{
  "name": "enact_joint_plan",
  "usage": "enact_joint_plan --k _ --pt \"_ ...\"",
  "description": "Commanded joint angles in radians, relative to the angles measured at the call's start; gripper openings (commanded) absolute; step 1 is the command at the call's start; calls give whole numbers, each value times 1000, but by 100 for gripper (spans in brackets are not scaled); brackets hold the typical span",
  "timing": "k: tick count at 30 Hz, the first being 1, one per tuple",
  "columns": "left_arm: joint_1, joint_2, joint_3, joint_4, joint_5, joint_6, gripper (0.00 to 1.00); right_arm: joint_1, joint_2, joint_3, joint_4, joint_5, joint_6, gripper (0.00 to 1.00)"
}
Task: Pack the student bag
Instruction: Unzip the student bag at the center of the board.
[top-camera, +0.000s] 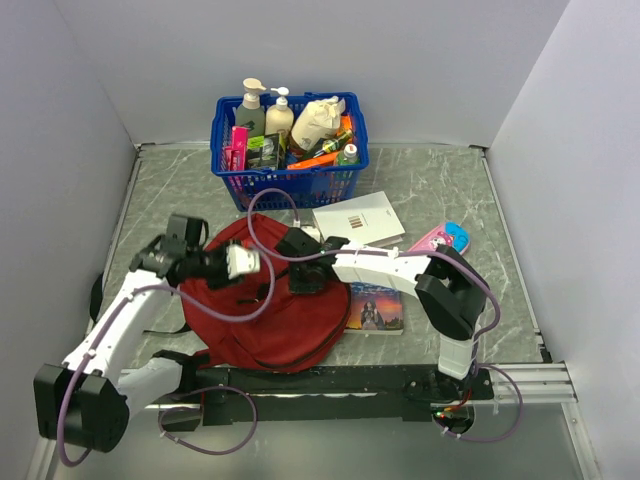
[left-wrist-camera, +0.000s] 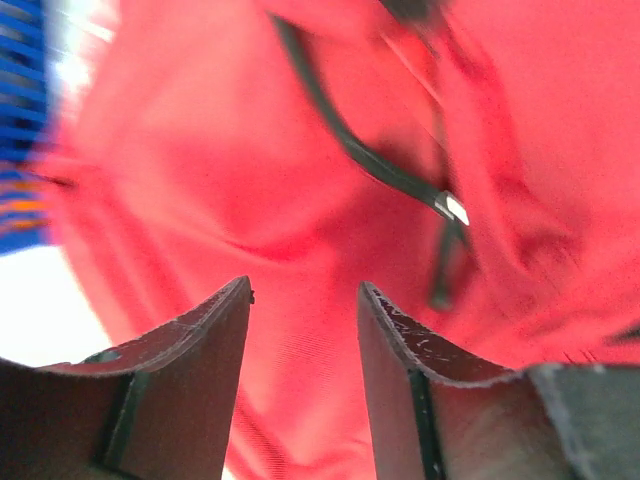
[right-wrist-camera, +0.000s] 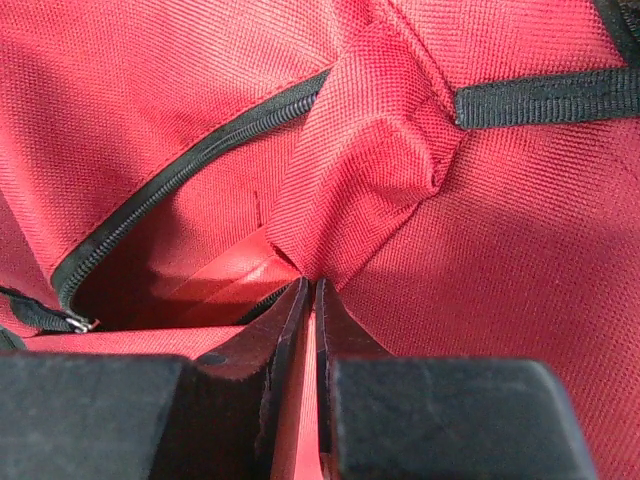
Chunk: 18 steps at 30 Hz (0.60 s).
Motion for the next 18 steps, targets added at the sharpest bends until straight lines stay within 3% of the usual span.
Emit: enact_joint_plan --k 1,7,12,18 --pt "0 57 182 30 144 -183 53 3 -22 -47 24 13 -3 12" --pt "-61 105 170 35 207 -332 57 8 -25 -68 58 21 -3 10" --pt "-135 64 11 149 109 -445 57 5 -67 -148 129 5 23 10" --pt "-189 47 -66 297 26 -522 58 2 -96 -211 222 -39 54 10"
